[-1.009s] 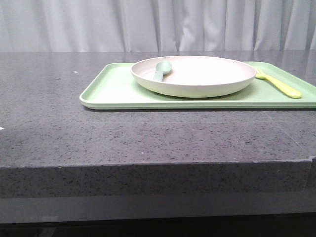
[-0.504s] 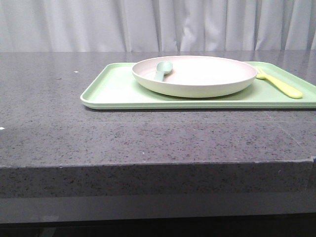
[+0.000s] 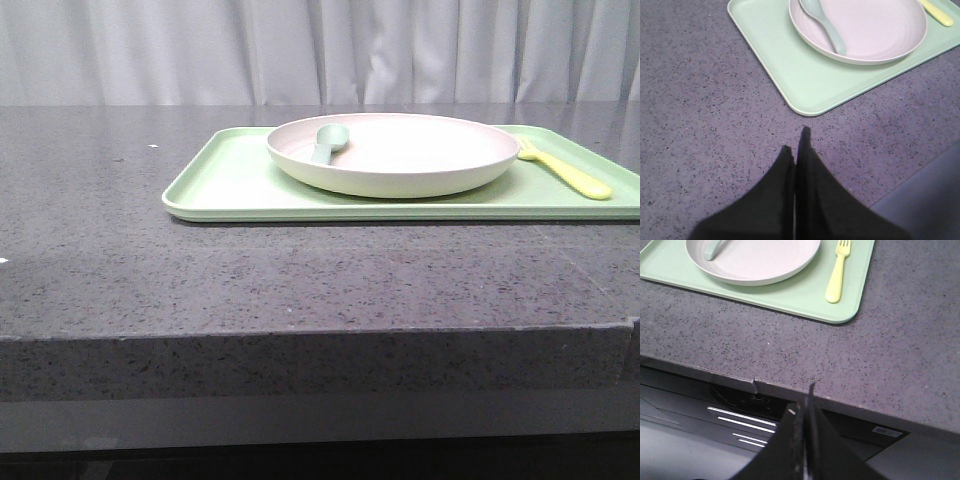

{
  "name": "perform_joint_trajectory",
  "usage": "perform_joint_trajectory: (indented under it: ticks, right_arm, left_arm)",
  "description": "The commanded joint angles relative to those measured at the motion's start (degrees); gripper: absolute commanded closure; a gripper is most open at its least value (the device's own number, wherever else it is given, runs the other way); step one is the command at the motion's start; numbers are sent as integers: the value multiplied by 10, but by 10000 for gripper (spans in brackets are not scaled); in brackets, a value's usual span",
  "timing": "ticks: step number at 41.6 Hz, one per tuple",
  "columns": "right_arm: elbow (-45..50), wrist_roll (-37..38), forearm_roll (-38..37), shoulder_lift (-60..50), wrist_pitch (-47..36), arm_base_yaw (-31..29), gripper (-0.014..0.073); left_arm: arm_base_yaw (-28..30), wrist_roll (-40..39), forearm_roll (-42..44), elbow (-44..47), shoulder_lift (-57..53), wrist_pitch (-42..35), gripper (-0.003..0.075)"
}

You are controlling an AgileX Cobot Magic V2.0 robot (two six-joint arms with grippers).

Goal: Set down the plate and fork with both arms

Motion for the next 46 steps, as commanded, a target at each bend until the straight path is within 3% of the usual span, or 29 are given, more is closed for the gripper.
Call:
perform_joint_trajectory:
  ticks: [1, 13, 31, 34, 39, 46]
  right_arm:
    - [-13, -7, 1, 6, -32, 0, 661]
    - [-13, -7, 1, 6, -32, 0, 661]
    - [-13, -7, 1, 6, -32, 0, 661]
    - [-13, -7, 1, 6, -32, 0, 661]
    - [-13, -7, 1, 6, -32, 0, 661]
    - [-13, -7, 1, 6, -32, 0, 661]
  left_arm:
    - [4, -1, -22, -15, -34, -32, 738]
    - [74, -1, -14, 33, -209, -70, 738]
    - [83, -4, -18, 209, -389, -295, 738]
    - [83, -52, 21, 249, -401, -334, 738]
    - [83, -233, 165, 328, -426, -377, 738]
    - [83, -315, 256, 449, -457, -502, 738]
